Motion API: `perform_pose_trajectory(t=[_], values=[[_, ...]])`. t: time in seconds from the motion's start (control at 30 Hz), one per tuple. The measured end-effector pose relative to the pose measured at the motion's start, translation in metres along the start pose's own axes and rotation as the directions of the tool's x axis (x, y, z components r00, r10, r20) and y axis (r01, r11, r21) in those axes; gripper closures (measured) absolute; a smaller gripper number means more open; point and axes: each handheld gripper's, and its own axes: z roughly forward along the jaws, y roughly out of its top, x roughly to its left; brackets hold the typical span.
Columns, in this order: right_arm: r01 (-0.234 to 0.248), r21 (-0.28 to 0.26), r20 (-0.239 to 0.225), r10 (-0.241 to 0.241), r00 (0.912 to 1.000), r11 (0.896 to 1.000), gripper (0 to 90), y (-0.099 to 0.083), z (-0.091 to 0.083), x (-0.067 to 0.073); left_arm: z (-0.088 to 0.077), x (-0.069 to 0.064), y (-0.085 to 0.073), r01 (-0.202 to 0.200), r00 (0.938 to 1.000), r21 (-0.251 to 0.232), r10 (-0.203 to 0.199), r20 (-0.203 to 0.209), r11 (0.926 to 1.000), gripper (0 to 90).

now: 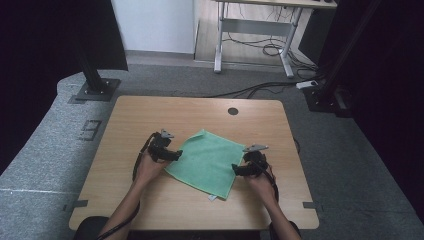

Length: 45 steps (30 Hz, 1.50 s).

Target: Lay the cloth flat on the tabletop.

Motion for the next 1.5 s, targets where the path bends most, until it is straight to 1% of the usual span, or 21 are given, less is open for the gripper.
perform_pose_trajectory(t=[0.1,0.13,0.2,0.27,0.3,0.33,0.37,0.4,0.5,0.63,0.67,0.83,0.9,0.93,1.0,1.03,1.07,1.1,1.2,1.3,1.5], values=[[0.022,0.026,-0.009,-0.021,0.9997,0.999,14.6,-0.006,0.003,0.008,0.005,-0.001,-0.004,-0.012,0.9996,0.021,0.013,-0.024,0.9997,23.1],[0.047,0.043,0.006,-0.048,0.9989,0.998,14.6,-0.008,0.006,0.012,0.005,-0.001,-0.01,-0.001,0.9997,0.016,0.002,-0.026,0.9999,23.0],[0.044,0.049,0.02,-0.045,0.9988,0.998,15.2,-0.006,0.006,0.008,0.003,-0.002,-0.012,0.007,0.9998,0.022,-0.007,-0.02,0.9997,23.0],[0.054,0.048,0.056,-0.057,0.9968,0.997,15.6,-0.005,0.006,0.003,-0.007,-0.012,-0.022,-0.019,0.9997,0.033,0.019,-0.013,0.9993,22.8],[0.054,0.048,0.056,-0.057,0.9968,0.997,15.6,-0.005,0.006,0.003,-0.007,-0.012,-0.022,-0.019,0.9997,0.033,0.019,-0.013,0.9993,22.7],[0.025,0.043,0.06,-0.028,0.9978,0.999,15.6,-0.004,0.008,-0.006,-0.014,-0.022,-0.029,-0.032,0.9994,0.041,0.031,0.015,0.9987,22.7],[0.006,0.037,0.066,-0.008,0.9978,0.999,15.4,-0.004,0.009,-0.01,-0.014,-0.022,-0.029,-0.032,0.9994,0.041,0.031,0.015,0.9987,22.6],[-0.01,0.031,0.069,0.008,0.9976,0.999,15.2,-0.004,0.011,-0.014,-0.018,-0.028,-0.035,-0.04,0.9983,0.045,0.038,0.043,0.9982,22.4],[-0.025,0.029,0.068,0.023,0.9974,0.999,14.7,-0.003,0.012,-0.018,-0.019,-0.03,-0.033,-0.048,0.9981,0.041,0.046,0.041,0.998,20.5],[-0.011,0.016,0.073,0.01,0.9973,1.0,15.3,-0.004,0.012,-0.017,-0.013,-0.019,-0.009,-0.008,0.9995,0.003,0.008,0.03,1.0,18.7],[-0.011,0.016,0.073,0.01,0.9973,1.0,15.3,-0.004,0.012,-0.017,-0.013,-0.019,-0.009,-0.008,0.9995,0.003,0.008,0.03,1.0,18.3],[-0.056,0.001,0.035,0.056,0.9978,0.998,14.8,-0.008,0.013,-0.022,0.006,-0.021,0.019,-0.011,0.9996,-0.025,0.011,0.027,0.9996,18.1],[-0.055,-0.008,0.034,0.056,0.9979,0.998,15.2,-0.009,0.013,-0.023,0.018,-0.022,0.028,-0.023,0.9997,-0.014,0.023,-0.011,0.9996,18.2],[-0.057,-0.012,0.035,0.057,0.9977,0.998,16.0,-0.01,0.013,-0.022,0.027,-0.018,0.033,-0.029,0.9974,0.001,0.029,-0.067,0.9996,18.3],[-0.058,-0.018,0.035,0.059,0.9977,0.998,16.3,-0.01,0.012,-0.022,0.031,-0.009,0.036,0.0,0.9943,-0.001,0.0,-0.106,1.0,19.1],[-0.058,-0.018,0.035,0.059,0.9977,0.998,16.3,-0.01,0.012,-0.022,0.031,-0.009,0.036,0.0,0.9943,-0.001,0.0,-0.106,1.0,19.3],[-0.061,-0.02,0.035,0.061,0.9975,0.998,16.3,-0.011,0.012,-0.022,0.032,0.002,0.035,0.036,0.9903,-0.013,-0.037,-0.134,0.9993,20.1],[-0.06,-0.02,0.033,0.061,0.9976,0.998,16.3,-0.011,0.012,-0.022,0.033,0.007,0.034,0.053,0.989,-0.012,-0.054,-0.138,0.9985,20.2],[-0.059,-0.02,0.032,0.06,0.9977,0.998,16.3,-0.011,0.013,-0.022,0.034,0.015,0.03,0.064,0.9848,-0.002,-0.063,-0.162,0.998,19.8],[-0.059,-0.024,0.032,0.059,0.9977,0.998,16.3,-0.011,0.012,-0.022,0.037,0.024,0.024,0.105,0.9851,-0.012,-0.106,-0.136,0.9944,18.7],[-0.058,-0.027,0.032,0.059,0.9977,0.998,16.4,-0.012,0.012,-0.022,0.034,0.023,0.025,0.089,0.9852,-0.021,-0.091,-0.145,0.9958,18.6]])
